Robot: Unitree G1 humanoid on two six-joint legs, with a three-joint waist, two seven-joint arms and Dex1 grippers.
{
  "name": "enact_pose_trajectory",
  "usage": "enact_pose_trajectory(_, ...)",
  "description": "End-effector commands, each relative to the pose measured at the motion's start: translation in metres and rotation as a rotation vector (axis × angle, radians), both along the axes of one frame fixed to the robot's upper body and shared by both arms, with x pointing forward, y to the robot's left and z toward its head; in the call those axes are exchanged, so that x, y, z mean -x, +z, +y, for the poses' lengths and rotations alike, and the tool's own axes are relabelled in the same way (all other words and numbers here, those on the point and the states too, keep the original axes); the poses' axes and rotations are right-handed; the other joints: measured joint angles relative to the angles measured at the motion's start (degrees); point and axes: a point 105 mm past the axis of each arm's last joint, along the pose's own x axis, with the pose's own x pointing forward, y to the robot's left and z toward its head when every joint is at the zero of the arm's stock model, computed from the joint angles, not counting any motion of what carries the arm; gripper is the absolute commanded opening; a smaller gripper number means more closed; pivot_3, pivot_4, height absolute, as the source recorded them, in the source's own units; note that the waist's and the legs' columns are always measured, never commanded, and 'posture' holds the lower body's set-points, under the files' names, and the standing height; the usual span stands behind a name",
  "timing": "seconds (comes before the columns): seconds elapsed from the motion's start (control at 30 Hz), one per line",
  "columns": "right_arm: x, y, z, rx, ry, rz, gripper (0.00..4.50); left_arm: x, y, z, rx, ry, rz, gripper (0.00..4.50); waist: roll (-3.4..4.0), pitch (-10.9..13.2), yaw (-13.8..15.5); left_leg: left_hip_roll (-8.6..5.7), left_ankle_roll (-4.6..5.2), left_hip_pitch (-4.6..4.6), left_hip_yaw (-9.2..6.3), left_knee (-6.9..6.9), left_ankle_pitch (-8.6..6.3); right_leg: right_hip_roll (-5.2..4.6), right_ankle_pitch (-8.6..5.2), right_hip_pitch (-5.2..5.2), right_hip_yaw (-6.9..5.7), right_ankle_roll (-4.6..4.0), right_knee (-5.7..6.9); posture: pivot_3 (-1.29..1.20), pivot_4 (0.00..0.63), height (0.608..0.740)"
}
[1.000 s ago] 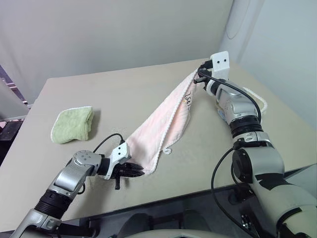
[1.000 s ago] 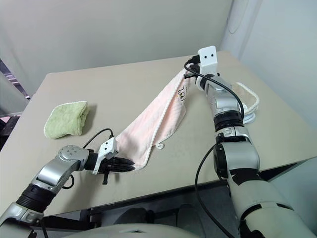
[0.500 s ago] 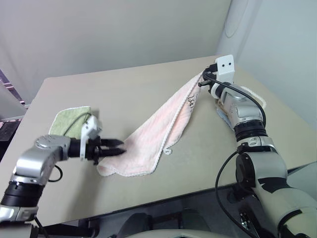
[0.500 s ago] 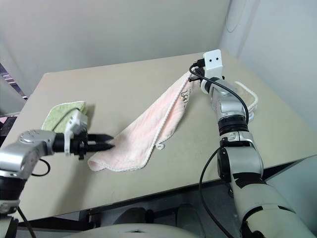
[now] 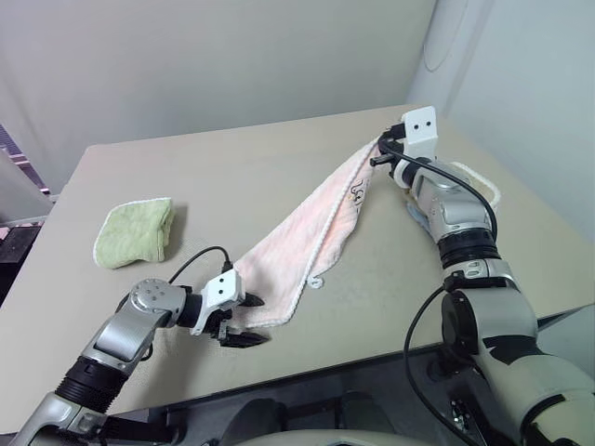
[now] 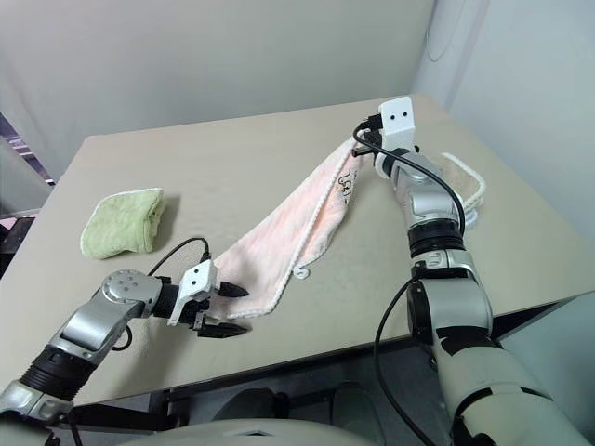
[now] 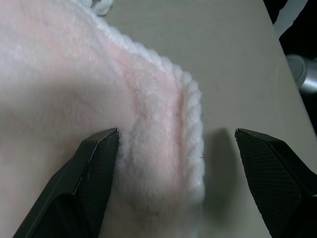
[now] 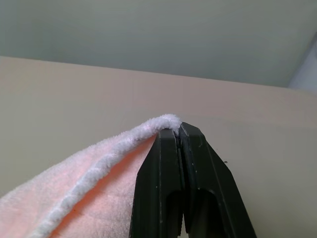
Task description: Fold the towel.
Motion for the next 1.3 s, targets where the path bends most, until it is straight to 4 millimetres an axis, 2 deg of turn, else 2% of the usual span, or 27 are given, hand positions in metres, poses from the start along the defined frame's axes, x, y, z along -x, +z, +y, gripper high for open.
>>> enact_pose_trajectory(0.03, 0.001, 0.02, 0.003, 0.017, 0.01, -0.066, 0.0, -0.007, -0.005, -0.007, -0.009, -0.006, -0.051, 3.98, -0.01, 0.0, 0.1, 0.0, 0.0, 0.0, 0.0, 0.03, 0.0, 0.0, 0.01, 0.02, -0.01, 0.01, 0.0, 0.0, 0.0, 0.74)
enact_pose_trajectory(0.17, 0.001, 0.019, 0.003, 0.021, 0.009, -0.066, 0.0, -0.003, -0.005, -0.014, 0.017, -0.048, -0.04, 3.98, -0.01, 0.0, 0.1, -0.02, 0.01, 0.0, 0.0, 0.11, 0.0, -0.01, 0.01, 0.05, -0.01, 0.02, 0.01, 0.0, 0.0, 0.74)
enact_pose_trajectory(0.27, 0.002, 0.019, 0.002, 0.027, 0.009, -0.066, 0.0, 0.0, -0.006, -0.014, 0.011, -0.066, -0.038, 3.36, -0.01, 0.0, 0.1, -0.02, 0.01, 0.0, 0.0, 0.13, 0.0, 0.0, 0.01, 0.06, -0.02, 0.01, 0.02, 0.0, 0.0, 0.74)
enact_pose_trajectory(0.57, 0.003, 0.015, -0.001, 0.064, -0.001, -0.062, 0.0, 0.006, -0.008, -0.014, 0.012, -0.116, -0.054, 0.18, -0.01, 0.0, -0.1, 0.0, 0.01, 0.0, 0.0, 0.12, 0.0, 0.01, 0.09, 0.04, -0.02, 0.16, 0.04, 0.0, 0.0, 0.74)
enact_pose_trajectory(0.6, 0.004, 0.014, -0.002, 0.077, -0.004, -0.062, 0.0, 0.006, -0.009, -0.014, 0.01, -0.118, -0.054, 0.04, -0.01, 0.0, -0.1, 0.0, 0.01, 0.0, 0.0, 0.12, 0.0, 0.01, 0.09, 0.04, -0.02, 0.16, 0.04, 0.0, 0.0, 0.74)
enact_pose_trajectory(0.83, 0.004, 0.016, -0.005, 0.06, -0.009, -0.068, 0.0, 0.0, -0.005, -0.006, 0.003, -0.09, -0.052, 0.04, -0.01, 0.0, -0.2, 0.0, 0.01, 0.0, 0.0, 0.12, 0.0, 0.02, 0.1, 0.03, -0.02, 0.17, 0.05, 0.0, 0.0, 0.74)
enact_pose_trajectory(0.93, 0.005, 0.02, -0.011, 0.053, -0.024, -0.076, 0.0, -0.023, 0.028, 0.004, 0.122, 0.061, -0.044, 0.04, -0.01, 0.0, -0.2, 0.02, 0.01, 0.0, -0.02, 0.13, 0.0, 0.04, 0.11, 0.02, -0.02, 0.19, 0.08, 0.0, 0.0, 0.74)
enact_pose_trajectory(0.97, 0.006, 0.021, -0.014, 0.054, -0.033, -0.077, 0.0, -0.032, 0.046, 0.014, 0.172, 0.114, -0.043, 0.04, -0.02, 0.0, -0.2, 0.03, 0.01, -0.01, -0.04, 0.14, 0.0, 0.05, 0.11, 0.02, -0.04, 0.19, 0.09, 0.0, 0.0, 0.74)
enact_pose_trajectory(1.07, 0.007, 0.022, -0.024, 0.058, -0.053, -0.077, 0.0, -0.048, 0.081, 0.039, 0.261, 0.22, -0.049, 0.04, -0.04, 0.0, -0.2, 0.05, 0.02, -0.08, -0.13, 0.33, 0.0, 0.1, 0.1, 0.01, -0.12, 0.2, 0.18, 0.0, 0.0, 0.74)
enact_pose_trajectory(1.1, 0.007, 0.023, -0.028, 0.058, -0.062, -0.079, 0.0, -0.059, 0.093, 0.054, 0.276, 0.281, -0.071, 0.04, -0.04, 0.0, -0.2, 0.05, 0.02, -0.1, -0.14, 0.39, 0.0, 0.1, 0.1, 0.01, -0.14, 0.2, 0.2, 0.0, 0.0, 0.74)
enact_pose_trajectory(1.2, 0.007, 0.025, -0.039, 0.06, -0.085, -0.082, 0.0, -0.079, 0.115, 0.087, 0.301, 0.4, -0.131, 0.04, -0.04, 0.0, -0.2, 0.02, 0.02, -0.13, -0.13, 0.55, 0.0, 0.12, 0.09, 0.08, -0.15, 0.18, 0.2, 0.0, 0.0, 0.74)
enact_pose_trajectory(1.3, 0.007, 0.026, -0.046, 0.072, -0.104, -0.081, 0.0, -0.103, 0.135, 0.102, 0.352, 0.494, -0.189, 0.04, -0.04, 0.0, -0.2, 0.0, 0.03, -0.13, -0.11, 0.72, -0.01, 0.12, 0.08, 0.15, -0.14, 0.15, 0.2, 0.0, 0.0, 0.74)
